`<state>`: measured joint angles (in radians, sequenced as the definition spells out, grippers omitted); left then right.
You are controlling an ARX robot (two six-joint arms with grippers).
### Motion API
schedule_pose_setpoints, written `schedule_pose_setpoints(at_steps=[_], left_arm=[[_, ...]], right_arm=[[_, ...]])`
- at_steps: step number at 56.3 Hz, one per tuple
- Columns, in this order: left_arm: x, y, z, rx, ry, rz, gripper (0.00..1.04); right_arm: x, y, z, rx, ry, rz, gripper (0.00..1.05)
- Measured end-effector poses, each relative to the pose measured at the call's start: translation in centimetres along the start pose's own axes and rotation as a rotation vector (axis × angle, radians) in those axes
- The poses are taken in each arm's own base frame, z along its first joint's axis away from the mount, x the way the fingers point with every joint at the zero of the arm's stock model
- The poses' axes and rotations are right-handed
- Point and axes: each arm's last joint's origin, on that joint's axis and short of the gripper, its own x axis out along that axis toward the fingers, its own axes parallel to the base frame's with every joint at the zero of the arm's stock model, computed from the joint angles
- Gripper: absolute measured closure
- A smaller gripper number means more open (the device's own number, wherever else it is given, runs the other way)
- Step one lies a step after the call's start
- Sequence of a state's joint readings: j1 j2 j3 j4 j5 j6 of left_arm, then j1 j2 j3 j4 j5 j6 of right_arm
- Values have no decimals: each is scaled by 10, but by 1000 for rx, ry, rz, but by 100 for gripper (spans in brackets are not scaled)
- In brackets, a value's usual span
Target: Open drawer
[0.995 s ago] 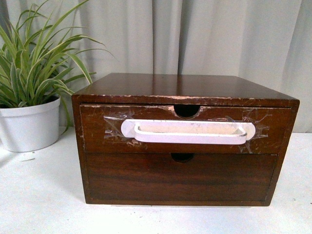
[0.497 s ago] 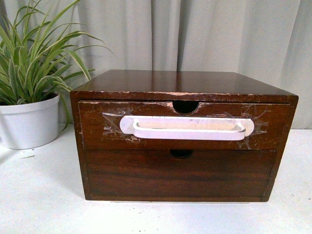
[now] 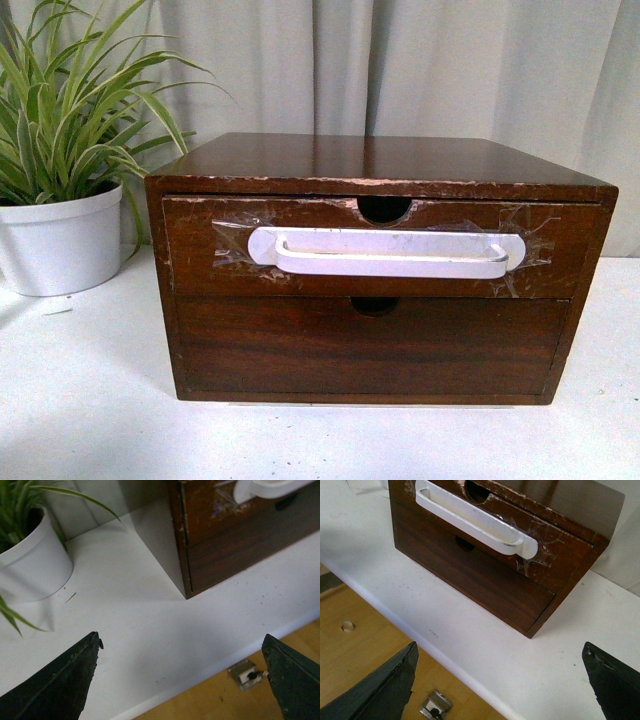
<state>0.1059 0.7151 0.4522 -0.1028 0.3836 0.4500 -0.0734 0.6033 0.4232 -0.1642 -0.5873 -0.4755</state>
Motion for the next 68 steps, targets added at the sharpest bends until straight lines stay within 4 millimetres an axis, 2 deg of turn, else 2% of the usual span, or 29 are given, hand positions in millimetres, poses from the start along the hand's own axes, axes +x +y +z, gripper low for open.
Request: schedule_pose_setpoints(at_steps=[9, 20, 26, 33, 46, 53, 68], left_arm=[[21, 13, 26, 205, 46, -107, 6], [46, 25, 61, 344, 51, -191, 6], [58, 22, 76, 369, 40, -262, 6], [73, 6, 92, 424, 39, -359, 6], [93, -15, 96, 474, 58, -463, 6], [102, -21, 97, 479, 61, -489, 6], [116, -38, 106, 507, 50, -547, 6]], right_arm=[[13, -9, 13, -60, 18, -10, 9], [27, -16, 28, -111, 29, -7, 9], [35, -22, 35, -129, 35, -5, 9], [45, -31, 44, -156, 66, 11, 9], [54, -37, 50, -236, 123, 52, 9], [59, -37, 49, -266, 153, 79, 9], [64, -50, 39, -269, 198, 67, 9]])
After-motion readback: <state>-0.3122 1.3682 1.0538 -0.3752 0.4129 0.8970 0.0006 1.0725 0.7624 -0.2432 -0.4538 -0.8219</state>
